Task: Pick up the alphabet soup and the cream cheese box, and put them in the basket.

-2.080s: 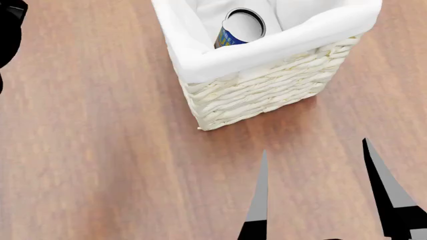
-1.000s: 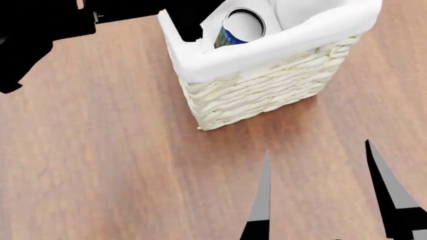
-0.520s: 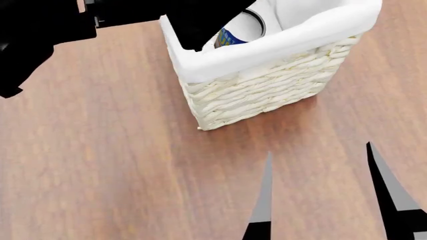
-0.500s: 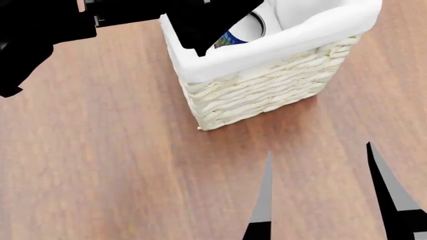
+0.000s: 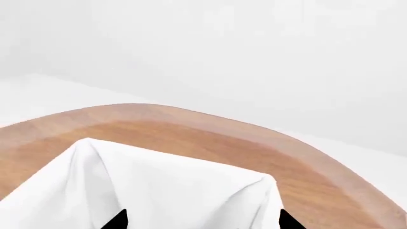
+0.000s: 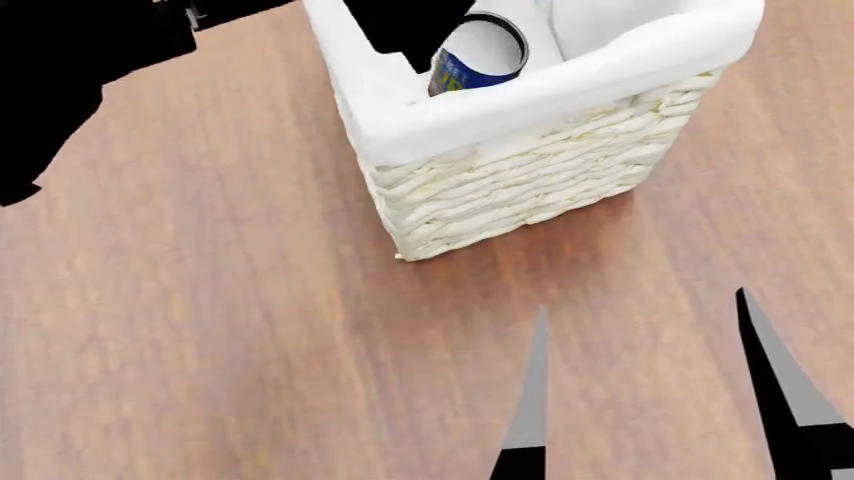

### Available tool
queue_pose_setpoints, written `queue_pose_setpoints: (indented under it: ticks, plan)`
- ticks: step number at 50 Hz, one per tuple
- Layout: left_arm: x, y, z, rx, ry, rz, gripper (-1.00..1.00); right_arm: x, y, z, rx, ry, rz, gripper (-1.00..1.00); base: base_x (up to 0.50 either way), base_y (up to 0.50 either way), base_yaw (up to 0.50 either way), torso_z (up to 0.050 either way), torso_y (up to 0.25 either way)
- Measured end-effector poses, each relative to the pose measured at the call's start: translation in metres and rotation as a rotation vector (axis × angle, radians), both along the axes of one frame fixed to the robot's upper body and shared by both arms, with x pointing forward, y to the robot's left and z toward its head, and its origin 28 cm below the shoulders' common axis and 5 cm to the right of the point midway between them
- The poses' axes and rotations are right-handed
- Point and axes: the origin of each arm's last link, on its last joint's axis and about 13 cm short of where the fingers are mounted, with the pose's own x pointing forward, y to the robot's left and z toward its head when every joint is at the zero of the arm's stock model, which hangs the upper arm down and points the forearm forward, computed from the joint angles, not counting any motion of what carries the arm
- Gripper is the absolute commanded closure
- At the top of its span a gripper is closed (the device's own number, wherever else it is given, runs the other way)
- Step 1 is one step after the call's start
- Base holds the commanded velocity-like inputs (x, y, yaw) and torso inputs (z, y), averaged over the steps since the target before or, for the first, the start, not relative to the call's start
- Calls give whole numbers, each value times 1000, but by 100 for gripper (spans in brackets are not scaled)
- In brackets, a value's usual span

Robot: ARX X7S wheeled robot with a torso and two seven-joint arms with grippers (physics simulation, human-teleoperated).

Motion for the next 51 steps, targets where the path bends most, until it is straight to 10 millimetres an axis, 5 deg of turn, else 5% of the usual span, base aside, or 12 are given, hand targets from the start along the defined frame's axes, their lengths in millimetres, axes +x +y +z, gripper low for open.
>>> queue_pose_setpoints:
  ticks: [9,19,51]
  plan:
    - [-15,-4,-21,-211,-300,335,-100,1,1,-1,1,3,4,-100,0,0,0,0,0]
    - [-47,-2,-53,-414,-459,522,-100,2,2,-3,6,9,13,-100,0,0,0,0,0]
    - [-140,7,-140,-559,-456,613,-100,3,10,-8,31,26,64,-100,0,0,0,0,0]
